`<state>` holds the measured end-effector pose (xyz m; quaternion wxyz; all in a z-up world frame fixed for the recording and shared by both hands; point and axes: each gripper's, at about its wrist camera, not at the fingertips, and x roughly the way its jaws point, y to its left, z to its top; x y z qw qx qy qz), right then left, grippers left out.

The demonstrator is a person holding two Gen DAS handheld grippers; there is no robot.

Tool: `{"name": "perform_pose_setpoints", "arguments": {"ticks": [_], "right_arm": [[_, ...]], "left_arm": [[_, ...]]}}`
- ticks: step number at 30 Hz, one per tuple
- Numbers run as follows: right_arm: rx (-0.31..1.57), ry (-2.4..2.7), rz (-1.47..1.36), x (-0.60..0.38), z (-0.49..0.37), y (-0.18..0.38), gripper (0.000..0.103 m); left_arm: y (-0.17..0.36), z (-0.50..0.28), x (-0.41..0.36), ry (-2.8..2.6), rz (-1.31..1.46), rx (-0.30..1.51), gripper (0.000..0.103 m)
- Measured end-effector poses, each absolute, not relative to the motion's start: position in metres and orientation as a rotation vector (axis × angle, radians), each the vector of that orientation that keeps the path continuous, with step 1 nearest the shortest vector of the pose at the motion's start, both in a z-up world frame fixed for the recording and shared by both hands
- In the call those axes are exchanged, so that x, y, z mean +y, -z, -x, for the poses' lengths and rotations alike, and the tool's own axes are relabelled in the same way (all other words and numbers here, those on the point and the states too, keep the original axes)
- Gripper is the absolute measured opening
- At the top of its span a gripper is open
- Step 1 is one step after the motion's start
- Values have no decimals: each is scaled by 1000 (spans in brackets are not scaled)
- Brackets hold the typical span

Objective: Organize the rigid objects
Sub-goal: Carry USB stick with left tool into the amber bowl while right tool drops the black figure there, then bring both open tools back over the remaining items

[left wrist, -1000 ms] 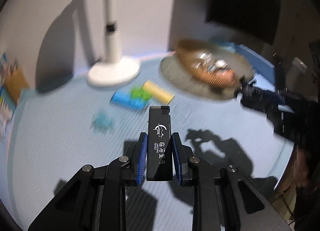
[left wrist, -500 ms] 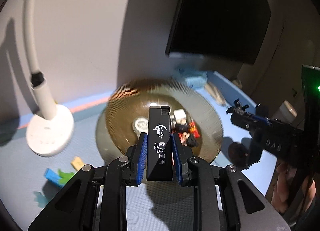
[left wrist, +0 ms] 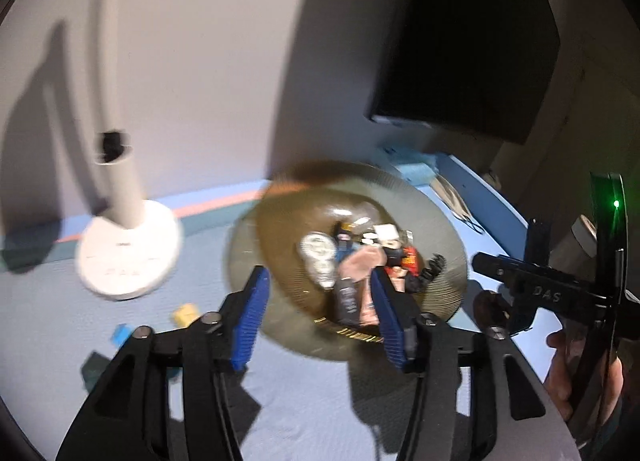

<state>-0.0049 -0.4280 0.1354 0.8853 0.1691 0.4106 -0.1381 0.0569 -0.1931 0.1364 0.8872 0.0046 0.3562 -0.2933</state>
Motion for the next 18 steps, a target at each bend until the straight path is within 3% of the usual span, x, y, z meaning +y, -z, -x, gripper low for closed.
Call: {"name": "perform_pose_setpoints", "arguments": {"ticks": [1,8,10,12,18], "right_arm": [[853,274,-354,-422,6,-137,48],[844,126,-284,-346,8,-149,60],[852,68,-256,-315,7,-147,61],[879,18,-210,-283,3,-136,62],[957,-109,-71,-207,-8,-78,63]], "left_arm": [[-140,-52,-180,591,0,728,61],[-160,-20,-86,471,42,665,62],[-157,-10,-56,411,55,660,67],[-147,-5,-33,365,60,675,72],[-68,-5,21,196,96,828,73]]}}
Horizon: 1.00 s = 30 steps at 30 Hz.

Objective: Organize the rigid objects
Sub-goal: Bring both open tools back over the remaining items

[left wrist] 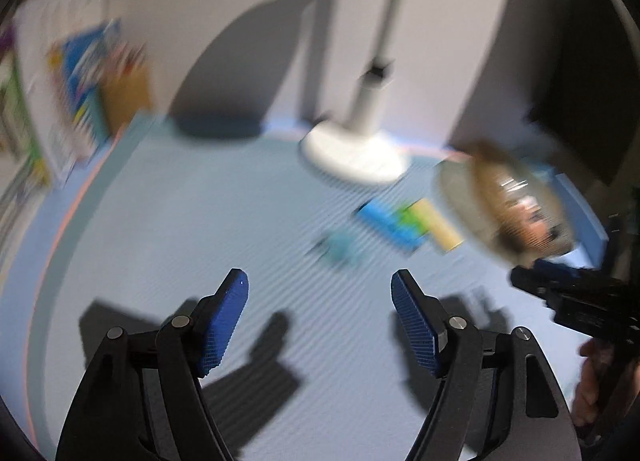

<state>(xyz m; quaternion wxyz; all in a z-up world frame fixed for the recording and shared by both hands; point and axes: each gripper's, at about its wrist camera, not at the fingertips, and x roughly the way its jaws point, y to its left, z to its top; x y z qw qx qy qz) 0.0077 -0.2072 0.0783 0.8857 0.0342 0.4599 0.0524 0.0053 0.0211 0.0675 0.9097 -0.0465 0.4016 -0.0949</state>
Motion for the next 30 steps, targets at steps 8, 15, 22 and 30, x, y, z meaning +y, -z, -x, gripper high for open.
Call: {"name": "perform_pose_setpoints", "arguments": {"ticks": [8,15,22,30], "right_arm": [[977,-192,33,-177,-12,-25,63],[959,-168,63,-176,-9,-12,82],[979,-157,87,-174,-12,-9,99],[992,-150,82,-175,-13,-8,103]], "left_arm": [[-16,-11,35,122,76,881,73],[-13,-10,29,133,68,894,81],[-10,-10,24,122,21,904,84],[-8,-10,23,129,5,913,90]]}}
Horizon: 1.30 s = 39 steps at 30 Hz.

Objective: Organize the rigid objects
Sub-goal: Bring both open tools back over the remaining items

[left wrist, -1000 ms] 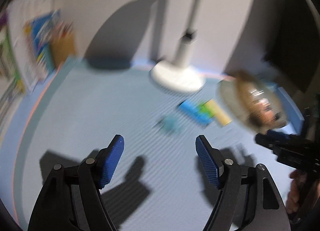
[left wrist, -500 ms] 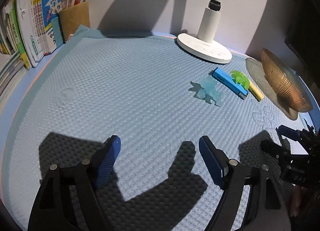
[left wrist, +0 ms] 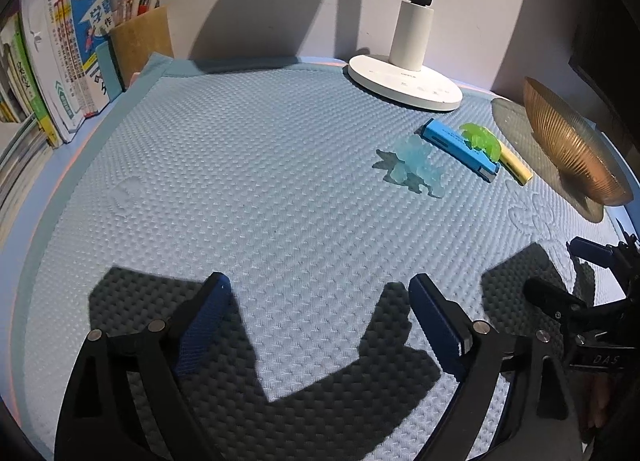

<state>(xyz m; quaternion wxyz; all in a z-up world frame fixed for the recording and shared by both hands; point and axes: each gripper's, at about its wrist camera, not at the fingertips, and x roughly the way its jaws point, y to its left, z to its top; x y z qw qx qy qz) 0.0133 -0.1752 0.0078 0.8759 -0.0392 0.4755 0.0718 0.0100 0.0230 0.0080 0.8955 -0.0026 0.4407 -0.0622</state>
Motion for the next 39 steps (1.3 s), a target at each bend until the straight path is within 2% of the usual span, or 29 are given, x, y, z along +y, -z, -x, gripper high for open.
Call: {"name": "perform_pose_setpoints", "arguments": {"ticks": [7,39], "right_arm": [[992,-151,84,-175,-15,-7,103],[992,-153,82,-175,-13,-6,103]], "left_arm": [[-7,-11,25,135,3,921,96],[-8,-12,24,138,7,922,97]]}}
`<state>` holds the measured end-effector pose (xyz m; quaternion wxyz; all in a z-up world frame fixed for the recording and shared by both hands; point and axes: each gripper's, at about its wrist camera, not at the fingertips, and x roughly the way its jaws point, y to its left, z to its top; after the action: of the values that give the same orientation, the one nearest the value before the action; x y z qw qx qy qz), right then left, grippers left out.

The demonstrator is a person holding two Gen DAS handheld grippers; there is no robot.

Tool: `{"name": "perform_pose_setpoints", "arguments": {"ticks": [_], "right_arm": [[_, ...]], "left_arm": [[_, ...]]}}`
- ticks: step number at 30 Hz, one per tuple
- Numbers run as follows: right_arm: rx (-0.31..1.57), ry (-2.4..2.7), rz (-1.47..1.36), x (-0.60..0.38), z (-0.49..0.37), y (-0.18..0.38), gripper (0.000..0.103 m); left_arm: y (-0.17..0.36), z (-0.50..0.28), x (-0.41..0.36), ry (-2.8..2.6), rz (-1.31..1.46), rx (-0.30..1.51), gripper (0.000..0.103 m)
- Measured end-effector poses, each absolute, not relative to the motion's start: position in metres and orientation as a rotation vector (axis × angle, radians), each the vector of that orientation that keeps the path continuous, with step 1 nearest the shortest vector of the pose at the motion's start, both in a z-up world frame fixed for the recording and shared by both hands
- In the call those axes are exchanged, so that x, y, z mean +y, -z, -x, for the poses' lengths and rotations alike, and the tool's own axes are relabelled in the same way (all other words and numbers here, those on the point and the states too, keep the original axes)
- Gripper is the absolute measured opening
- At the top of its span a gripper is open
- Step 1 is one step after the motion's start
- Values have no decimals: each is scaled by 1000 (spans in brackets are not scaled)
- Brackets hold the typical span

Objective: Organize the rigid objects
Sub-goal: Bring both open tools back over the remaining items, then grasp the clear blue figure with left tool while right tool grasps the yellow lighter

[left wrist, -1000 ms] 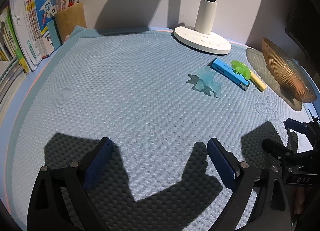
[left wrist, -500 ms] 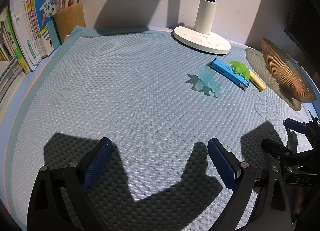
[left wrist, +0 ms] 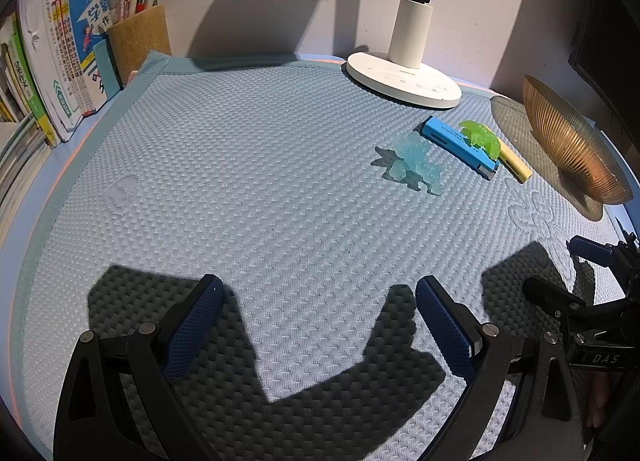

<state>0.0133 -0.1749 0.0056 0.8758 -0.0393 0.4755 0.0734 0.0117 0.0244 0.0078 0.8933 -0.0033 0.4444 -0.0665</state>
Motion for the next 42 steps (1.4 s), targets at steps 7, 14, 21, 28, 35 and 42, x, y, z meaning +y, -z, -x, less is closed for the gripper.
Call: {"name": "perform_pose_setpoints", "arguments": {"ticks": [7,14,21,28,35,42], "right_arm": [[993,-154,81,-175,-13,-5,103],[989,-169,-39,-192,-13,-17,99],[1015,-75,-45,-203,-62,-28,69],[984,-43,83,-187,-93,-13,60],[945,-117,87,-181,-96,-15,23],[999,-157,8,-196,-34,-24,23]], "left_arm": [[-8,-12,25,129,7,921,97],[-21,-24,23,196,47,943,96],[-33,-69,-21,283,-43,956,77],[-15,-100,-45,312,-75,974,52],[-15,-94,-54,285,-142,905,34],[-30,-47,-38,313,-118,869,34]]}}
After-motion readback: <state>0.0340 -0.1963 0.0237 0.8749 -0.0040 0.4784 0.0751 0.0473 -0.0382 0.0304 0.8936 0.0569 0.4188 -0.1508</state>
